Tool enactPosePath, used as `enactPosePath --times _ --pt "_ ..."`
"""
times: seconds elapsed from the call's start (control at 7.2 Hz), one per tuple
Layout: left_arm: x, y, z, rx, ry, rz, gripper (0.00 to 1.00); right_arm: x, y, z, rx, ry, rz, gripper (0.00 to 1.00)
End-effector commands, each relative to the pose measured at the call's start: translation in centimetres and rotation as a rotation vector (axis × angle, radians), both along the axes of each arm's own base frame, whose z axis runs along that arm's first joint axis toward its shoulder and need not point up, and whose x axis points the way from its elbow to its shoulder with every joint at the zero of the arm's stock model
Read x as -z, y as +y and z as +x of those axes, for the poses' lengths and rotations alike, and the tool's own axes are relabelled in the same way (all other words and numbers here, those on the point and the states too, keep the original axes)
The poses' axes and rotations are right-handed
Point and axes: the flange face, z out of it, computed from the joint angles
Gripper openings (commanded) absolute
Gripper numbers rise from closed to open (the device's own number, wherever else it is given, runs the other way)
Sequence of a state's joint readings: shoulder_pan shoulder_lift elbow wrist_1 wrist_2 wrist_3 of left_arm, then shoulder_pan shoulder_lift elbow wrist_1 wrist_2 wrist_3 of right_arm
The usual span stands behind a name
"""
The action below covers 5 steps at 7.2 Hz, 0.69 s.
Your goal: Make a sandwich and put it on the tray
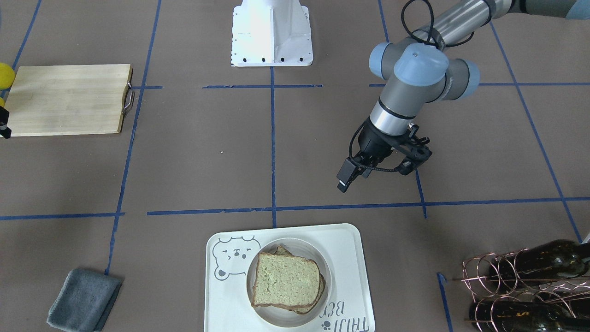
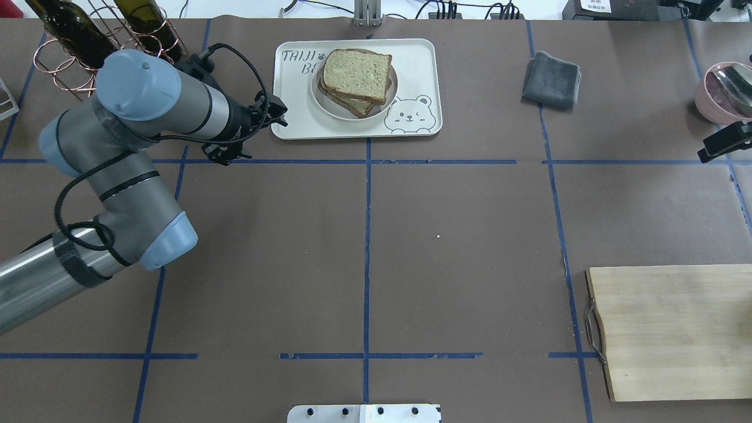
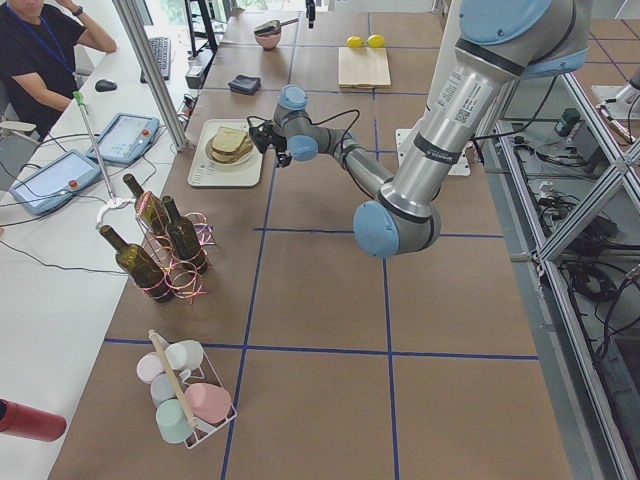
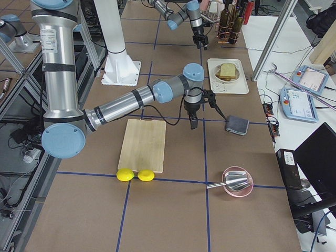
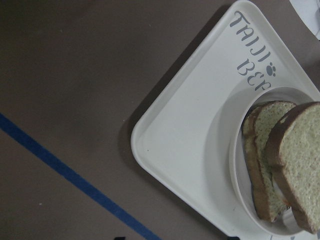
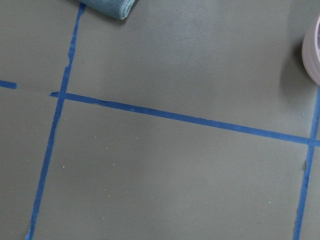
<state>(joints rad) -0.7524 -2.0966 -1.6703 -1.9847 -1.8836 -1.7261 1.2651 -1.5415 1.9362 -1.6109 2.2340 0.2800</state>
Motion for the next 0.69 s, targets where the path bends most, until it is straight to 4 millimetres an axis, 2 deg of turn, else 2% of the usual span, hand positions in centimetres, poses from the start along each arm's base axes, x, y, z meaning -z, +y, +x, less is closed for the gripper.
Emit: enactPosePath --times 0.0,0.14,0.28,0.56 --pt "-0.4 2.8 -5.5 -0.119 -0.151 0.162 1.0 -5.3 -1.3 4.5 0.015 0.037 -0.014 1.0" --pt "-2.6 2.1 -8.2 -0.184 -0.207 0.236 1.0 -7.0 -1.3 5.7 0.022 0.05 -0.046 1.0" --pt "-5.3 1.0 -12.0 -0.28 -0.252 0.284 1.0 -8.6 -1.1 7.6 0.05 0.063 -0.061 1.0" --pt "-9.4 -2.0 -20.6 -0.419 -0.428 0.403 1.0 -9.6 -0.3 10.7 0.056 0.027 -0.083 1.0"
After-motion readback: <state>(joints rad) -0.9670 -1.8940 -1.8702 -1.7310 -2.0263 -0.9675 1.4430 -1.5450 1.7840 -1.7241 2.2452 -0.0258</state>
